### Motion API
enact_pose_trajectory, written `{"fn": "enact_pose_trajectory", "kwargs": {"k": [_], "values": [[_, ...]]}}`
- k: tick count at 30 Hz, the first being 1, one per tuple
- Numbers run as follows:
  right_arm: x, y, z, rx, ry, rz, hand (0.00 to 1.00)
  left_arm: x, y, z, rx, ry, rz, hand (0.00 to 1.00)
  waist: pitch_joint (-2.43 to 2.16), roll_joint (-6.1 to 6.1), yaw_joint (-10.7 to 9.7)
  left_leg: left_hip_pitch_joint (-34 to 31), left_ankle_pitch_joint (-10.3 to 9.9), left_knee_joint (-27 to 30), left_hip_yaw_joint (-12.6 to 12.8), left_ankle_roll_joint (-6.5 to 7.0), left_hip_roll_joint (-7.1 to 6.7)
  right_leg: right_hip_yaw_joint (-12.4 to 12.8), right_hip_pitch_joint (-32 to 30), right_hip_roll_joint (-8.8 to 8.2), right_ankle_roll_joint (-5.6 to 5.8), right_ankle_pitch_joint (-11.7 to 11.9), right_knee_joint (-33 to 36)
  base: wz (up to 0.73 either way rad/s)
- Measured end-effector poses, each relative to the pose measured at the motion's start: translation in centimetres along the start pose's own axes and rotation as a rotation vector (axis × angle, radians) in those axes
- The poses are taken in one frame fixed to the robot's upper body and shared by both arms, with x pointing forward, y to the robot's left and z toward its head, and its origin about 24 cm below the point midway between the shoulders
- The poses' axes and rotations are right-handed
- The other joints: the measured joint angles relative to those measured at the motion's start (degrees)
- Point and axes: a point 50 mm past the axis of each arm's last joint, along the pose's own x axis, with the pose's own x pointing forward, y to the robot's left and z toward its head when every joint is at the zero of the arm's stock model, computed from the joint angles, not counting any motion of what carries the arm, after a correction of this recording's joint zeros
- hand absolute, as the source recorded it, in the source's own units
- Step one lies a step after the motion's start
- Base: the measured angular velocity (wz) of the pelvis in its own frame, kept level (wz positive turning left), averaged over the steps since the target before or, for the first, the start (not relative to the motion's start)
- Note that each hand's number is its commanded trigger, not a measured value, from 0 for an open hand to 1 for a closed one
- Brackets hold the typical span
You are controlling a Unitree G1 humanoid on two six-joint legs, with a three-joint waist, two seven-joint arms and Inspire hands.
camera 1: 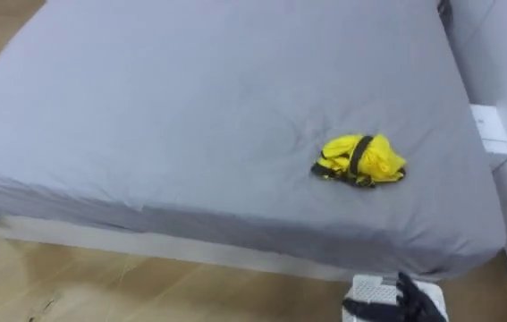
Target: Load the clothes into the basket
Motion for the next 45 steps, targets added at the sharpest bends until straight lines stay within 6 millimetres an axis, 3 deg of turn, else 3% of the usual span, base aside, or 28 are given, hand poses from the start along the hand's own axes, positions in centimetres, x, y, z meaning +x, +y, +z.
{"fn": "enact_pose_trajectory", "kwargs": {"k": [1,2,3,4,6,8,10,13,14,15,17,20,26,29,31,34,37,41,45], "values": [[0.0,0.3,0.5,-0.003,-0.024,0.016,0.0,-0.1,0.7,-0.5,0.005,0.01,0.017,0.0,0.24,-0.59,0.5,-1.0,-0.4,4.2,0.8,-0.5,-0.05,-1.0,0.5,0.14,-3.27,0.0,-1.2,-0.52],[0.3,0.3,1.5,-0.022,-0.055,0.022,0.0,-0.4,1.2,-1.5,0.006,0.044,0.031,0.0,0.17,1.18,0.3,-3.6,0.5,13.7,0.7,-0.02,1.77,-2.0,3.3,1.63,-3.88,-2.6,-0.5,-0.21],[0.3,0.2,1.7,-0.022,-0.066,0.017,0.0,-0.5,1.5,-1.7,-0.002,0.048,0.041,0.0,0.14,1.27,-0.1,-6.3,5.1,21.4,0.5,0.43,2.59,-2.0,5.6,1.88,-3.87,-4.3,-0.6,0.0],[0.3,0.1,1.8,-0.025,-0.068,0.013,0.0,-0.6,1.6,-1.8,-0.011,0.048,0.045,0.0,0.18,1.12,-0.6,-7.8,6.2,24.3,0.2,0.41,2.61,-1.9,6.8,1.81,-3.71,-5.0,-1.0,0.24],[0.3,-0.4,1.9,-0.036,-0.068,-0.015,0.0,-0.5,1.5,-1.5,-0.013,0.036,0.043,0.0,0.21,0.61,-1.0,-13.9,5.0,30.1,1.8,1.23,3.01,-1.8,11.1,1.91,-3.52,-5.9,-3.7,0.13],[0.3,-0.6,1.9,-0.042,-0.069,-0.023,0.0,-0.5,1.2,-1.4,-0.018,0.033,0.039,0.0,0.32,0.09,-1.1,-17.2,2.9,28.6,3.8,1.64,2.74,-1.2,14.1,2.01,-3.22,-6.0,-6.3,-0.07],[0.2,-0.7,2.1,-0.047,-0.079,-0.026,0.0,-0.6,0.8,-1.2,-0.029,0.019,0.03,0.0,0.3,-0.28,-1.2,-19.5,1.4,24.5,4.3,1.83,1.73,-0.1,16.1,1.85,-2.56,-6.3,-8.3,-0.16],[0.2,-0.9,3.0,-0.057,-0.119,-0.043,0.0,-0.6,0.5,-0.6,-0.053,-0.011,0.02,0.0,0.1,-0.51,-1.6,-22.1,0.6,12.9,4.2,2.22,-0.78,2.6,17.7,1.49,-1.6,-6.5,-9.7,-0.29],[0.2,-1.1,3.1,-0.064,-0.122,-0.049,0.0,-0.7,0.5,-0.8,-0.054,-0.007,0.017,0.0,0.1,-0.81,-1.4,-22.2,1.3,6.4,3.9,2.31,-2.02,3.4,17.9,1.01,-1.24,-6.5,-9.7,-0.49],[0.1,-1.1,3.3,-0.071,-0.131,-0.056,0.0,-0.7,0.5,-0.9,-0.056,-0.006,0.017,0.0,-0.36,-0.37,-1.3,-22.3,6.4,2.6,3.6,4.36,-2.79,4.4,18.1,0.77,-0.68,-6.7,-9.7,-0.52],[-0.6,-1.0,4.0,-0.112,-0.185,-0.052,0.0,-0.9,0.7,-1.5,-0.061,0.011,0.021,0.0,-1.15,-0.6,-1.7,-19.8,7.7,-1.8,3.3,4.68,-4.36,5.7,18.5,0.09,0.31,-6.8,-10.8,-0.28],[-0.8,-0.7,5.5,-0.155,-0.258,-0.047,0.0,-0.9,0.5,-1.5,-0.065,0.012,-0.003,0.0,-1.0,-1.18,-2.4,-16.1,8.9,-6.9,3.4,4.91,-5.95,7.2,20.6,-0.07,1.21,-6.1,-13.8,-0.18],[-1.1,0.5,5.7,-0.194,-0.281,-0.024,0.0,-0.5,0.3,-0.6,-0.066,0.008,-0.011,0.0,-0.56,-2.38,-2.8,-15.5,8.9,-8.7,2.2,4.92,-6.87,6.1,22.8,-0.2,1.96,-5.8,-17.6,0.08],[-1.0,1.0,5.6,-0.221,-0.28,-0.006,0.0,-0.2,0.1,0.2,-0.064,0.002,-0.015,0.0,-0.29,-2.29,-2.1,-16.8,8.9,-9.0,1.6,4.92,-6.88,5.7,21.5,-0.18,2.0,-5.8,-17.7,0.12],[-0.7,1.5,5.2,-0.243,-0.255,0.01,0.0,0.0,-0.1,0.7,-0.06,0.001,-0.019,0.0,-0.11,-1.99,-2.2,-17.8,8.9,-9.0,-0.1,4.92,-6.98,4.5,21.0,-0.18,2.0,-5.8,-17.7,0.29],[0.5,1.8,3.7,-0.281,-0.155,0.019,0.0,0.4,-0.5,1.6,-0.053,0.003,-0.024,0.0,-0.12,-1.95,-1.8,-19.5,8.9,-9.0,-0.9,4.92,-7.0,3.2,19.8,-0.16,2.01,-5.8,-17.7,0.2],[0.8,1.8,2.4,-0.307,-0.085,0.02,0.0,0.4,-0.7,1.4,-0.052,0.012,-0.026,0.0,-0.06,-2.09,-0.2,-20.7,8.9,-9.0,-1.5,4.91,-7.03,2.1,18.7,-0.22,2.01,-5.8,-17.6,0.06],[1.6,1.5,2.1,-0.322,-0.029,0.001,0.0,0.4,-0.5,0.6,-0.049,0.047,-0.015,0.0,-0.04,-2.21,0.8,-21.5,8.9,-8.7,-2.6,4.93,-7.29,-2.6,18.8,-0.79,2.01,-5.8,-17.7,0.22],[1.8,1.0,1.5,-0.346,0.007,-0.022,0.0,0.2,0.0,-0.3,-0.039,0.081,-0.004,0.0,0.01,-2.59,2.6,-22.1,9.0,-7.9,-2.8,5.13,-7.4,-3.3,19.0,-1.14,2.08,-5.8,-17.7,0.11]]}}
